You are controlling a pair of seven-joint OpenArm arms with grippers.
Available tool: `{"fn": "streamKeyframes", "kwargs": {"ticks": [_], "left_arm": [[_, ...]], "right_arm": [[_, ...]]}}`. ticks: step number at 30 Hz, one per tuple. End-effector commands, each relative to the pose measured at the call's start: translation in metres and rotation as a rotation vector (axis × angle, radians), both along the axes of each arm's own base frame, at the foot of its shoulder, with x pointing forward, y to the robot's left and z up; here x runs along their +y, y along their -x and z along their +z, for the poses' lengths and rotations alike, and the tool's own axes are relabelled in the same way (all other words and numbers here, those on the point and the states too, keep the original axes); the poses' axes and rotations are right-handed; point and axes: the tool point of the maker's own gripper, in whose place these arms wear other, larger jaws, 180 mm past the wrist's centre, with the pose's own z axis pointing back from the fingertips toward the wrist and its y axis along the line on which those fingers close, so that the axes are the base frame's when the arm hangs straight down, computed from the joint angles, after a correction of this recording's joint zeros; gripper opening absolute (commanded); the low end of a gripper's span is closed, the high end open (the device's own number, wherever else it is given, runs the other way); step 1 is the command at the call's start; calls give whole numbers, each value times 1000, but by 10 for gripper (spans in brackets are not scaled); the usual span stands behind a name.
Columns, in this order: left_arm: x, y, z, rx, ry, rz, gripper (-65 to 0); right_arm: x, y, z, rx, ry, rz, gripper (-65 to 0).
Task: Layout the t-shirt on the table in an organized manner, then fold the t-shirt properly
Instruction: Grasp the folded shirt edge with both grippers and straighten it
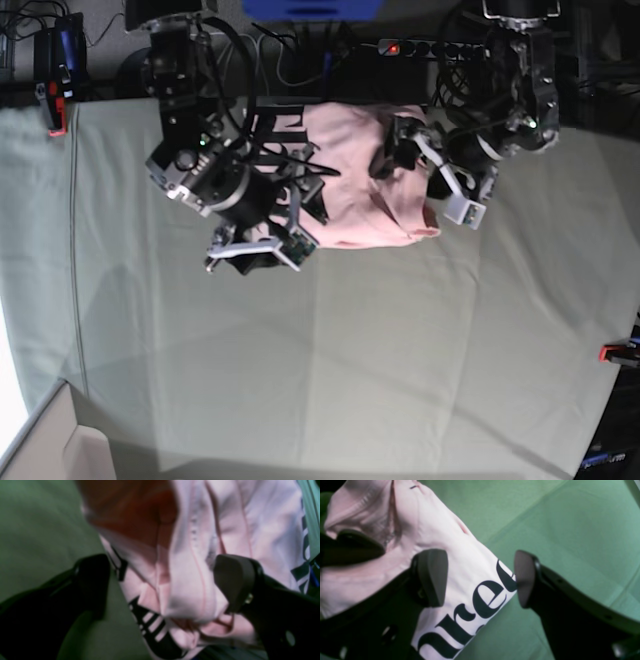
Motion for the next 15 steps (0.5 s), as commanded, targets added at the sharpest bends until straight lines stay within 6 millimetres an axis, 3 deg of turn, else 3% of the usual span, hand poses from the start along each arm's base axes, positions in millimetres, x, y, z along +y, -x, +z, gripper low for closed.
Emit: {"fn": "streamKeyframes", "kwargs": {"ticks": [1, 4, 12, 15], "left_arm": [[-1, -4, 4, -15, 16, 2, 0], [-2, 2, -7, 23, 29, 9, -72], [-1, 6, -15, 51, 30, 12, -510], [-2, 3, -14, 45, 31, 10, -636]], "right_arm": [[6, -7, 13, -41, -34, 6, -231], [6, -7, 13, -41, -34, 6, -231], [2, -8, 14, -45, -26, 4, -231], [-14, -15, 18, -61, -22, -47, -231]]}}
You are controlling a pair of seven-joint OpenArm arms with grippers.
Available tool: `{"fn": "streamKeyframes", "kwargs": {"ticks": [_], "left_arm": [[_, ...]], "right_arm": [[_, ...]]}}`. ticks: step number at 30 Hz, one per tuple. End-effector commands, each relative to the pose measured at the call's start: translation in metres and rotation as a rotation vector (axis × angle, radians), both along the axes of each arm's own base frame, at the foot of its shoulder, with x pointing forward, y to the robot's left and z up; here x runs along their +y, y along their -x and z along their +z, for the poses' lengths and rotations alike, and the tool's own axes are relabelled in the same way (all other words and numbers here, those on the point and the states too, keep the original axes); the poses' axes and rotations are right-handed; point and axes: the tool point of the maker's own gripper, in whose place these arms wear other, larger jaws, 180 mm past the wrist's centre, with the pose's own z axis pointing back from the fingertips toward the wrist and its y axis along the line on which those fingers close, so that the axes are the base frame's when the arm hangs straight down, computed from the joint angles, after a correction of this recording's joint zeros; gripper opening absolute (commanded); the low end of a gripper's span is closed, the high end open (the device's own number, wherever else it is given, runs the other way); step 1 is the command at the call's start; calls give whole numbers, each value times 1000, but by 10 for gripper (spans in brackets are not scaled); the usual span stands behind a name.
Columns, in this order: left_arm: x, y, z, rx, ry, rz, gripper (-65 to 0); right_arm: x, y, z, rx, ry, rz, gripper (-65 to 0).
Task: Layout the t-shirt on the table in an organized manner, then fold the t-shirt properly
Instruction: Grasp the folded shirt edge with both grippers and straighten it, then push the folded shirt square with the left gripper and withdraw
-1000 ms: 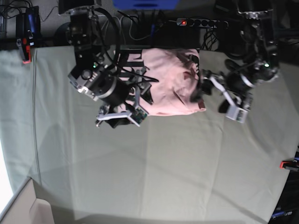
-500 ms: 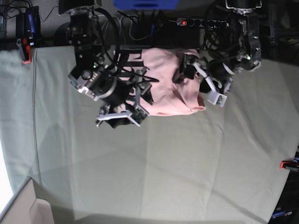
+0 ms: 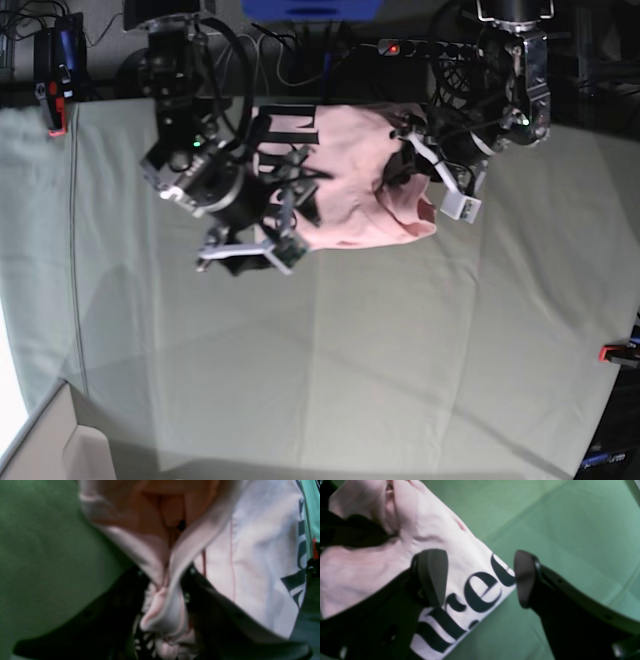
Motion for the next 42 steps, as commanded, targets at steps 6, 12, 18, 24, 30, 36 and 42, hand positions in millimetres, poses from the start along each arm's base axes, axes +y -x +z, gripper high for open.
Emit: {"fn": "streamKeyframes", "kwargs": {"ticks": [6, 12, 18, 24, 30, 36, 42], "left_arm": [[5, -36, 17, -77, -56, -38, -648], [-5, -86, 28, -152, -246, -181, -648], [-55, -117, 26, -203, -447, -500, -648], [-128, -120, 38, -380, -502, -803, -648], [-181, -97, 32, -521, -564, -1075, -645], [-191, -100, 26, -553, -674, -1139, -644], [-200, -104, 30, -602, -744, -1174, -534]], "right_arm": [[-49, -25, 41, -131, -6, -146, -231], [-129, -25, 47, -150, 46, -365, -231], [-194, -4, 40, -125, 94, -549, -231], [-235, 25, 30, -80, 135, -665, -231], [-258, 49, 21, -41, 165, -732, -231], [-270, 64, 18, -25, 167, -791, -231], [-264, 65, 15, -16, 150, -795, -231]]}}
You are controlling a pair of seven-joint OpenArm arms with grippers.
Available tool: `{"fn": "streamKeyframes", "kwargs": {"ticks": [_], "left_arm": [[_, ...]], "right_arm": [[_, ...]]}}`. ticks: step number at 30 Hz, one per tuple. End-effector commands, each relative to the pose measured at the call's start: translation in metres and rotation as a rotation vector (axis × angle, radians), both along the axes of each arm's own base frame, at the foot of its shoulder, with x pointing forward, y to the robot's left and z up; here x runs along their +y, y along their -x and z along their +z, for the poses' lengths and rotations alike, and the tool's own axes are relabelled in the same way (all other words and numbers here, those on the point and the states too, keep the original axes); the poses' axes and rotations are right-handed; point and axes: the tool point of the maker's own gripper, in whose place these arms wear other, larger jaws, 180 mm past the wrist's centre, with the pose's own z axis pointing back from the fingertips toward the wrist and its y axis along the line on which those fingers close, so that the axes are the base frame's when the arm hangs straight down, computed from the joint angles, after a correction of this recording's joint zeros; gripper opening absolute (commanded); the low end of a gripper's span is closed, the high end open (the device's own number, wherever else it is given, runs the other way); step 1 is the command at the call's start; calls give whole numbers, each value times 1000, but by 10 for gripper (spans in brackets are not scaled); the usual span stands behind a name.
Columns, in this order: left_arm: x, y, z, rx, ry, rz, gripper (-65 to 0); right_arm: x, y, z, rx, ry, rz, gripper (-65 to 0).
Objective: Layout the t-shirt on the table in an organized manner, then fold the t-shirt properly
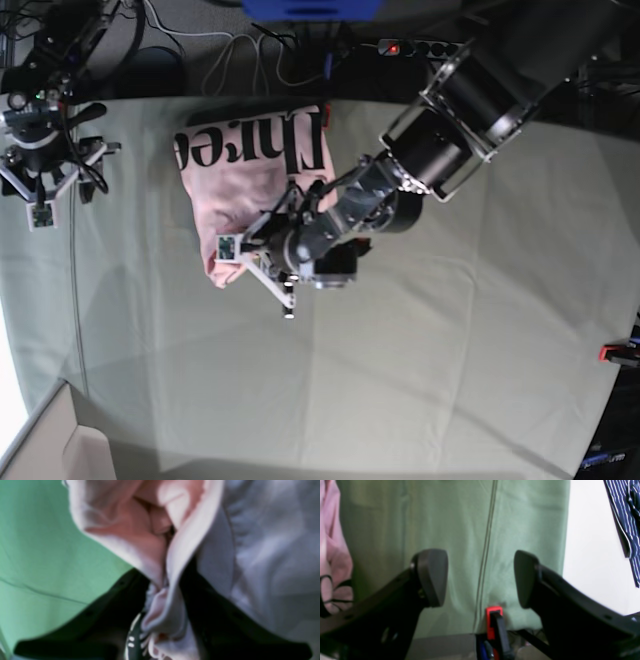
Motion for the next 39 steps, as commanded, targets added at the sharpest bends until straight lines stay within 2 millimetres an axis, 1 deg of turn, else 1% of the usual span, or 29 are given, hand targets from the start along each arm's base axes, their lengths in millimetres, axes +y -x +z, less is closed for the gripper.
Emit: {"fn": "streamKeyframes", "kwargs": {"ticks": [1, 2, 7, 10, 12, 14, 15, 17, 18, 20, 21, 23, 24, 25, 27, 30, 31, 33, 34, 35, 37, 39], "left_arm": [[-18, -10, 19, -39, 51, -16, -508], [-20, -10, 20, -43, 51, -20, -487], [-21, -12, 23, -49, 51, -19, -403], [-23, -16, 32, -77, 67, -26, -340], [-28, -20, 47, -110, 98, -31, -280], [-17, -36, 63, -144, 138, 20, -226], [-16, -45, 77, -167, 176, 48, -202], [-8, -58, 95, -195, 228, 106, -176], [-2, -65, 104, -211, 254, 139, -168], [11, -80, 130, -260, 315, 204, -170], [24, -85, 137, -279, 337, 246, -169], [54, -91, 144, -306, 355, 322, -169], [64, -93, 147, -316, 364, 349, -169], [76, -93, 149, -329, 369, 378, -169], [107, -91, 148, -350, 361, 440, -169], [172, -86, 146, -386, 333, 577, -169], [200, -81, 143, -392, 321, 645, -170], [252, -67, 136, -401, 296, 776, -170], [278, -58, 130, -399, 283, 850, -176], [306, -47, 124, -396, 268, 930, -195], [351, -23, 113, -388, 236, 1061, -259], [380, 4, 101, -370, 206, 1155, -332]], "right_arm": [[-1, -7, 13, -47, 15, 12, -231], [-1, -7, 15, -48, 20, 13, -231], [-1, -9, 22, -63, 33, 16, -231], [-1, -9, 25, -69, 39, 16, -231], [-1, -10, 26, -72, 41, 17, -231], [-1, -10, 27, -73, 42, 17, -231], [-2, -9, 27, -73, 43, 15, -231], [-2, -9, 26, -71, 43, 15, -231], [-2, -5, 24, -60, 43, 16, -231], [-1, -2, 22, -52, 42, 20, -231], [-1, 0, 21, -48, 43, 18, -232], [-1, 3, 19, -40, 42, 18, -233], [-1, 4, 19, -37, 42, 19, -233], [-1, 5, 18, -35, 42, 19, -233], [-2, 11, 15, -18, 43, 18, -233], [-3, 21, 9, 10, 44, 18, -236], [-6, 28, 7, 26, 49, 9, -247], [-15, 43, 4, 53, 58, -23, -293], [-18, 50, 2, 68, 59, -39, -330], [-18, 59, -2, 87, 51, -54, -377], [-20, 78, -9, 125, 44, -86, -485], [-23, 95, -14, 162, 42, -106, -582]]}}
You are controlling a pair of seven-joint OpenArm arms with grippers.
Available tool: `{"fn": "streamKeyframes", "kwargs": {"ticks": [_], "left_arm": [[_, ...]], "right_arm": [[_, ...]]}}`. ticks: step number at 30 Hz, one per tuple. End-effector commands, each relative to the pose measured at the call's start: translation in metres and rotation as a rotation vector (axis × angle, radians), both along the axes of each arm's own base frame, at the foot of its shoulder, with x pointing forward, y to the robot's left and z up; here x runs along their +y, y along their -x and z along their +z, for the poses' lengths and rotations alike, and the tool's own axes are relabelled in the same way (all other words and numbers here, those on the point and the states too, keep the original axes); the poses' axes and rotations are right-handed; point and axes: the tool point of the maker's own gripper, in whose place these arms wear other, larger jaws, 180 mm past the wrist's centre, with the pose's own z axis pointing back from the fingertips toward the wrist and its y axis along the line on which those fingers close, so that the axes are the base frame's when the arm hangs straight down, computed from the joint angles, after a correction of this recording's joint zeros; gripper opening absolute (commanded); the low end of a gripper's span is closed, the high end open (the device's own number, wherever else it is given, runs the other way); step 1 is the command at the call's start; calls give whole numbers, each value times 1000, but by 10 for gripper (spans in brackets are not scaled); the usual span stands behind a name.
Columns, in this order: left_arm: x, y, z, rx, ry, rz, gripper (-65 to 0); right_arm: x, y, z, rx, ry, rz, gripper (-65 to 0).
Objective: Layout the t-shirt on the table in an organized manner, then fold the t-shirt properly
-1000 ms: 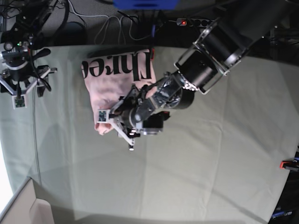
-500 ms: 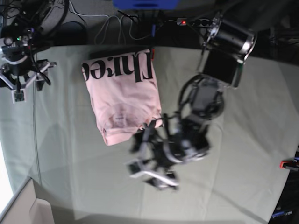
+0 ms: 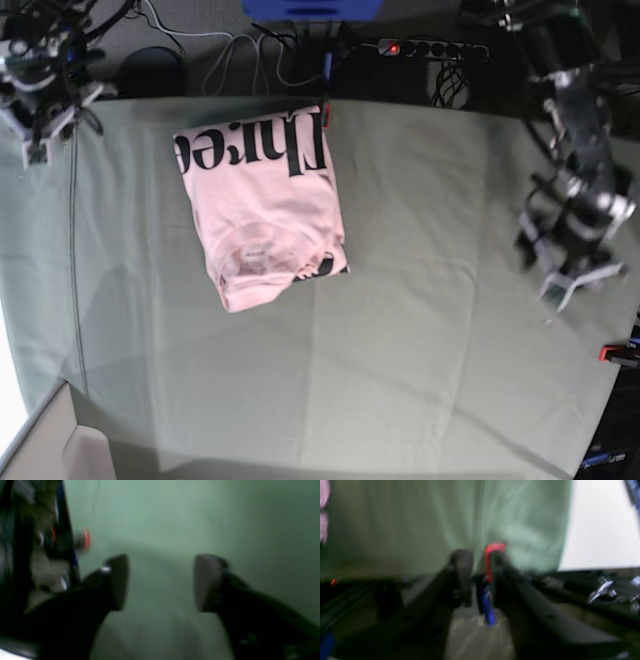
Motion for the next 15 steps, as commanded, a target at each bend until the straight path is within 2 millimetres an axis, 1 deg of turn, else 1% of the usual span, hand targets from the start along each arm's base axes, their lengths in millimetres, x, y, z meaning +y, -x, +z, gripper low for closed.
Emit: {"fn": "streamKeyframes", "kwargs": {"ticks": [1, 2, 4, 5, 7, 8, 9, 11, 12, 15], "left_arm": [[14, 7, 9, -31, -7, 29, -377], [27, 23, 1, -4, -11, 65, -414], [48, 58, -13, 53, -20, 133, -482], [55, 73, -19, 79, -26, 157, -502], [70, 108, -33, 146, -34, 205, -511], [76, 127, -40, 184, -40, 226, -511], [80, 144, -48, 222, -38, 242, -511], [86, 189, -70, 329, -25, 276, -511], [85, 206, -81, 374, -14, 282, -511], [79, 252, -114, 502, 46, 315, -511]], "right_arm": [[-10, 6, 6, 3, 33, -3, -634], [-11, 15, 4, 23, 34, -7, -650], [-9, 32, -4, 71, 24, -8, -650], [-8, 41, -9, 97, 14, -8, -650], [-3, 56, -22, 133, -29, -18, -650], [5, 65, -34, 153, -78, -24, -650], [12, 72, -46, 171, -122, -28, -650], [31, 94, -76, 235, -220, -45, -650], [42, 105, -91, 273, -268, -52, -650], [67, 131, -126, 363, -381, -70, -650]]}}
